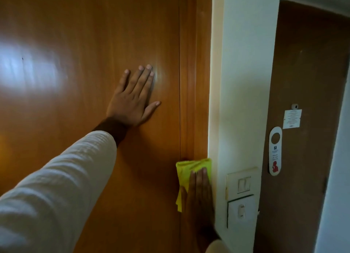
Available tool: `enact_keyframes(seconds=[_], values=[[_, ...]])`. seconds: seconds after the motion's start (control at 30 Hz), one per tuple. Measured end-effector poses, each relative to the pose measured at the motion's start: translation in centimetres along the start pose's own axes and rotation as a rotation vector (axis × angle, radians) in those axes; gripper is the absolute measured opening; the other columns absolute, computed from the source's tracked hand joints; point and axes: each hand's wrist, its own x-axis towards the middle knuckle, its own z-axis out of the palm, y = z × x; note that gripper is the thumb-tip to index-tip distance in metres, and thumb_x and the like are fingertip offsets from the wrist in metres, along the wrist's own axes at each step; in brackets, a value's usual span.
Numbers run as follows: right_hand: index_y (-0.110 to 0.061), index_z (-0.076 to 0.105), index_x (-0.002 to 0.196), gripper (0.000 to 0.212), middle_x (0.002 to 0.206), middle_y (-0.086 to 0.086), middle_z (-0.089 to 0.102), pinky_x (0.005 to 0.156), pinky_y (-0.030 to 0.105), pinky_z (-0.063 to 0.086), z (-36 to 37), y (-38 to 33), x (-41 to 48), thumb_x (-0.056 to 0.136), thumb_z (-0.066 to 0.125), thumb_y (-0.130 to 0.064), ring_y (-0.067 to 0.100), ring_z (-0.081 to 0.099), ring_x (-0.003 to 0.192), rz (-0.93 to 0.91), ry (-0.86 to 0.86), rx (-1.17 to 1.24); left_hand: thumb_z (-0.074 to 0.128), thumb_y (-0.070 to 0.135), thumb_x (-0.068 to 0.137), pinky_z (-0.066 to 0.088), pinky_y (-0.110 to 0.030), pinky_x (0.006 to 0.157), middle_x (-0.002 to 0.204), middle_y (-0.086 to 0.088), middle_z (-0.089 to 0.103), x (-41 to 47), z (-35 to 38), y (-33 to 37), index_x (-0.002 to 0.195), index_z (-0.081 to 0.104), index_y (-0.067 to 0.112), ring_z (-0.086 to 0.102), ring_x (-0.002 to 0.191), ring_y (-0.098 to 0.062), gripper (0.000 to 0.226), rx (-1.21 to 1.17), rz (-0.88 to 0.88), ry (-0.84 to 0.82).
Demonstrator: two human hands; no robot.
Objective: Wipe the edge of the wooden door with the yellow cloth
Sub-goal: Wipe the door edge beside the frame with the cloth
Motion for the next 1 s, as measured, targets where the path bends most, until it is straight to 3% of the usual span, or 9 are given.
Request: enact_keyframes(seconds=[0.13,0.23,0.33,0.43,0.53,0.73,0.87,1.0], values=[[-0.004,0.029,0.151,0.071,0.17,0.015,-0.002,0.123,0.043,0.016,1.6,0.4,-2.7,0.096,0.048,-0.045,0.031,0.003,0.159,0.024,0.0,-0.034,0.017,0.066,0.103,0.014,-0.055,0.131,0.175,-0.013,0.008,0.1,-0.2,0.1,0.165,0.005,0.007,0.008,0.163,-0.028,0.086,0.007,-0.002,0.004],[-0.005,0.025,0.152,0.072,0.17,0.015,-0.001,0.123,0.044,0.02,1.3,-0.1,-2.2,0.096,0.048,-0.045,0.034,0.013,0.156,0.024,-0.006,-0.002,0.017,0.067,0.103,0.014,-0.055,0.131,0.175,-0.013,0.008,0.1,-0.2,0.1,0.165,0.005,0.008,0.009,0.163,-0.028,0.086,0.007,-0.006,0.009],[-0.004,0.03,0.152,0.067,0.165,0.017,0.013,0.118,0.049,0.036,-1.0,-1.0,2.8,0.099,0.048,-0.041,0.037,0.031,0.148,0.036,0.018,0.063,0.019,0.066,0.104,0.014,-0.055,0.131,0.175,-0.013,0.008,0.1,-0.2,0.1,0.165,0.006,0.008,0.009,0.163,-0.028,0.086,0.008,-0.005,0.013],[-0.005,0.025,0.156,0.067,0.166,0.018,0.022,0.121,0.049,0.033,-4.5,-1.8,11.4,0.103,0.048,-0.037,0.034,0.022,0.154,0.026,0.07,0.09,0.02,0.065,0.104,0.014,-0.055,0.131,0.175,-0.013,0.009,0.1,-0.3,0.2,0.165,0.007,0.007,0.01,0.163,-0.029,0.085,0.002,-0.001,0.007],[-0.007,0.014,0.16,0.069,0.17,0.016,0.012,0.127,0.045,0.021,-7.6,-2.5,19.2,0.105,0.041,-0.037,0.032,0.008,0.158,-0.024,0.103,0.058,0.018,0.066,0.104,0.012,-0.054,0.131,0.175,-0.013,0.008,0.0,-0.3,0.1,0.165,0.006,0.008,0.008,0.163,-0.028,0.086,0.007,-0.006,0.003],[-0.007,0.02,0.159,0.07,0.168,0.015,0.019,0.124,0.041,0.022,-11.4,-3.4,31.8,0.102,0.046,-0.038,0.032,0.017,0.157,-0.024,0.26,0.004,0.017,0.066,0.104,0.012,-0.054,0.131,0.176,-0.012,0.006,0.0,-0.2,0.2,0.165,0.004,0.008,0.007,0.164,-0.028,0.086,0.001,-0.003,-0.002],[-0.008,0.022,0.159,0.07,0.168,0.014,0.02,0.124,0.043,0.024,-12.2,-3.6,34.8,0.101,0.046,-0.039,0.033,0.018,0.156,-0.016,0.278,0.021,0.017,0.066,0.104,0.013,-0.055,0.131,0.175,-0.012,0.007,0.0,-0.3,0.1,0.165,0.005,0.008,0.008,0.164,-0.028,0.085,0.008,-0.005,0.013],[-0.009,0.018,0.16,0.071,0.169,0.013,0.017,0.125,0.042,0.023,-11.5,-3.4,31.8,0.101,0.045,-0.039,0.032,0.015,0.157,-0.006,0.244,0.037,0.017,0.066,0.104,0.014,-0.055,0.131,0.175,-0.012,0.008,0.0,-0.2,0.2,0.165,0.006,0.008,0.008,0.163,-0.027,0.085,0.005,0.0,0.025]])
